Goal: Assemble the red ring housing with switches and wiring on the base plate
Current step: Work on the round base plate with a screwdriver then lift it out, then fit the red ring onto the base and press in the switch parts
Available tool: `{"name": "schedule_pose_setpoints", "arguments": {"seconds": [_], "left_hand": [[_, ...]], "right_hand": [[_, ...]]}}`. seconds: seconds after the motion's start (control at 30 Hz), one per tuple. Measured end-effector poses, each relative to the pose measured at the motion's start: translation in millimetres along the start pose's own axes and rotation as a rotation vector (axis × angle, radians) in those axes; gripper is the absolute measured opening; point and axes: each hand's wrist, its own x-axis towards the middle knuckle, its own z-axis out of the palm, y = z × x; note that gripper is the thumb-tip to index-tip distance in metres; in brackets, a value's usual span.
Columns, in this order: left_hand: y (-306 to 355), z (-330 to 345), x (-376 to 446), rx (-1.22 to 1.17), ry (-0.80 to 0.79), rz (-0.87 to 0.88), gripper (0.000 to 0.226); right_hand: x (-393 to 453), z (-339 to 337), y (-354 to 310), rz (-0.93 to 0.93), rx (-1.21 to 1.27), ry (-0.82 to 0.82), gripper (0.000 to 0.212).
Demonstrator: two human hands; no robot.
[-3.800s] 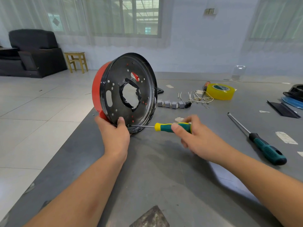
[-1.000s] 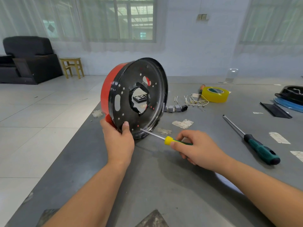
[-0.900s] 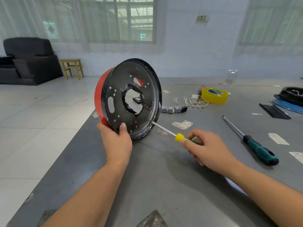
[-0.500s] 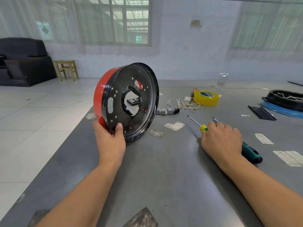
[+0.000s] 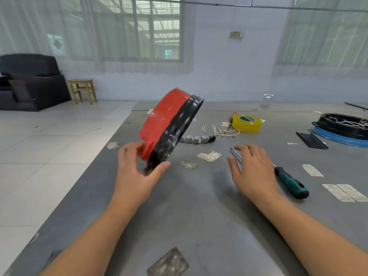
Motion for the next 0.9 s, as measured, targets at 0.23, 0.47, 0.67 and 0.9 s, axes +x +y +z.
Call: {"name": "schedule_pose_setpoints", "arguments": {"seconds": [0.23,0.47,0.67,0.9], "left_hand": [[-13,-26,-20,0.511,-0.096,0.402,0.070],[-2,-23,-32,0.815,-0.185,0.512,0.075],[3,-20,-35,0.833,-0.222,0.551,0.086],[1,-22,-38,0.782,-0.205,0.480,0.066]], "right_hand": [[-17,5,-44,0.280,0.828,-0.048,0.046],[-24,13,-64,0.074,0.738,-0.296,0.070],[-24,18,-62,0.029,0.684,-0.364,0.067],[-8,4,-41,-0.070,0.202,-0.287,0.070]]}}
